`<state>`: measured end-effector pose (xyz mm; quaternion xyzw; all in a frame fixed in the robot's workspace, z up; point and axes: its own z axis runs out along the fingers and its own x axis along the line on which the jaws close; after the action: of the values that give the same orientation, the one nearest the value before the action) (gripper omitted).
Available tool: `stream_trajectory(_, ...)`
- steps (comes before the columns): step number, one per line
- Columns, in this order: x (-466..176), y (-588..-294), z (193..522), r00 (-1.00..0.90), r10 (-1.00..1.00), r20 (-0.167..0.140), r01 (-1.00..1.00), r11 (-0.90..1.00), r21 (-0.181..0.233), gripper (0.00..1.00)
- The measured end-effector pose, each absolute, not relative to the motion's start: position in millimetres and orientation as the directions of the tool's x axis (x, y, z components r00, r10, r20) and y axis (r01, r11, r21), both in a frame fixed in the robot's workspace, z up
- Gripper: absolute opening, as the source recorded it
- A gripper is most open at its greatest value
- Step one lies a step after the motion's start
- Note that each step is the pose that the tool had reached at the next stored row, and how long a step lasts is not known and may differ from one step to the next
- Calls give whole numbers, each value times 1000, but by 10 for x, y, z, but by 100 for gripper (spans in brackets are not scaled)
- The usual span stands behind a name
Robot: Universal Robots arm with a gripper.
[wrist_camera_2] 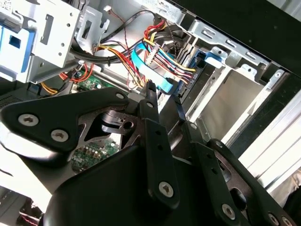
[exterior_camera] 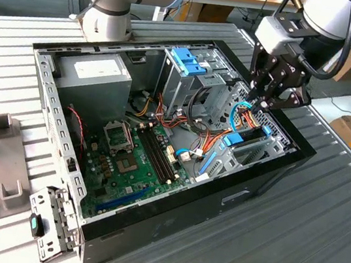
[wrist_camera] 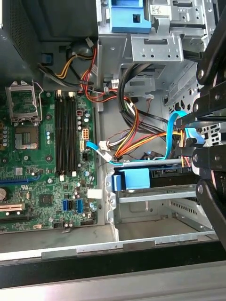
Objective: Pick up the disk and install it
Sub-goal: 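Insert the second disk wire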
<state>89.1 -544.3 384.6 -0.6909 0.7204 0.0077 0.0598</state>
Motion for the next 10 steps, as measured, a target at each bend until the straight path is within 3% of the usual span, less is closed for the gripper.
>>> stream_trajectory(10, 922, -5465, 3808, -39, -996, -82, -997, 44, -60, 30)
